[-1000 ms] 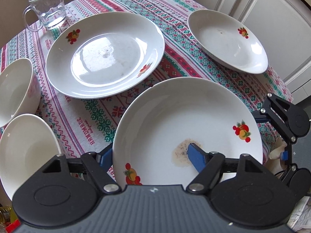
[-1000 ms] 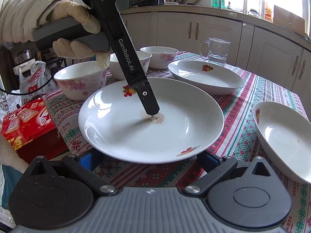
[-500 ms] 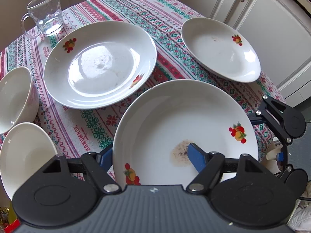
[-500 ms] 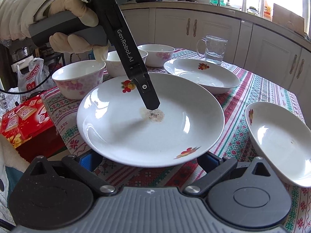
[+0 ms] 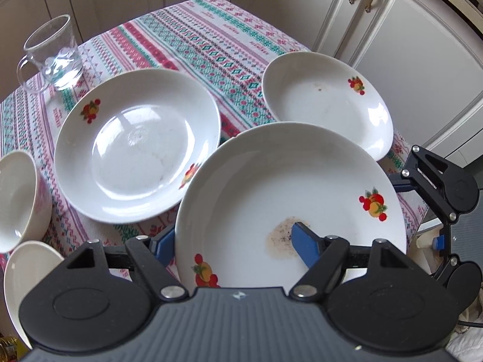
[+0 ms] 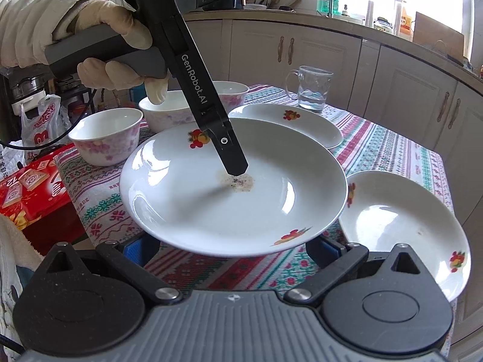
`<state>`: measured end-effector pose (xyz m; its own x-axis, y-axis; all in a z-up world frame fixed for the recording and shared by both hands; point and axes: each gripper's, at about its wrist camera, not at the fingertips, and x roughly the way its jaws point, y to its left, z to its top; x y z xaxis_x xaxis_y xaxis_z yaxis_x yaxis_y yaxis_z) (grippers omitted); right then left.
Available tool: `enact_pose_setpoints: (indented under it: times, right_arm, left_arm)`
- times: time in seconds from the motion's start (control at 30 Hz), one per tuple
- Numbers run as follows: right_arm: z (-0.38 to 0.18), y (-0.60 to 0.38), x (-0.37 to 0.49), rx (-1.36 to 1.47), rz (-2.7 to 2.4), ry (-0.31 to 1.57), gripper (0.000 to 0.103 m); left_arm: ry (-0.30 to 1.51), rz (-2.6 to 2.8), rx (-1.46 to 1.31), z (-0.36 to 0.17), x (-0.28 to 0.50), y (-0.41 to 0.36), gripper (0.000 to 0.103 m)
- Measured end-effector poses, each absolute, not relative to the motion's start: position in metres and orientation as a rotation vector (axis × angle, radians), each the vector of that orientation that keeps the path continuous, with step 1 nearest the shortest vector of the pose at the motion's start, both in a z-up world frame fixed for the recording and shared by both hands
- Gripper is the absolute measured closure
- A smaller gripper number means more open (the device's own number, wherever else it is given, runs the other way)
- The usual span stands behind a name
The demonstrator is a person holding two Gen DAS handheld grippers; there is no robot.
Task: Organize plates and bowls
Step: 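Lower the stained plate onto the shallow flowered plate with the left tool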
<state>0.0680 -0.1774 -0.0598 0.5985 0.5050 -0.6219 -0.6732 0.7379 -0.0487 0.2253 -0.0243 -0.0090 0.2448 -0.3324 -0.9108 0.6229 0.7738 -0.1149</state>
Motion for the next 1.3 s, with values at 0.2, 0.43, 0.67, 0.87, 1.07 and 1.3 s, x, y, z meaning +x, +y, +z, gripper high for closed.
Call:
enact_pose_setpoints:
  times: [0.2,0.43,0.67,0.87,1.07,1.3]
  right_arm:
    - [-0.055,-0.194,0.073,-0.280,0.672,0.616,0.000]
    - [-0.051,-0.213,0.079,-0.274,0.634,0.614,0.000]
    - [-0.049,-0.234,0.083,-0.256,0.585,0.613,0.000]
    - [-0.049,-0.254,0.085,-0.240,0.540,0.615,0.000]
    - [-0.050,-0.272,0.088,-0.226,0.491,0.619,0.000]
    - [-0.052,-0.288,0.089,-0.208,0.445,0.627,0.000]
  left_arm:
    - [1.142,-0.688,0.309,-0.004,0.236,-0.044,0.026]
    - [1.138,-0.721,0.331,-0.001,0.248,-0.070,0.026]
    - [1.133,-0.761,0.362,-0.001,0.261,-0.102,0.026]
    - [1.129,-0.796,0.393,-0.003,0.270,-0.129,0.026]
    - [1.120,-0.834,0.429,-0.006,0.276,-0.155,0.026]
    - [1.117,-0.868,0.445,-0.010,0.284,-0.176,0.026]
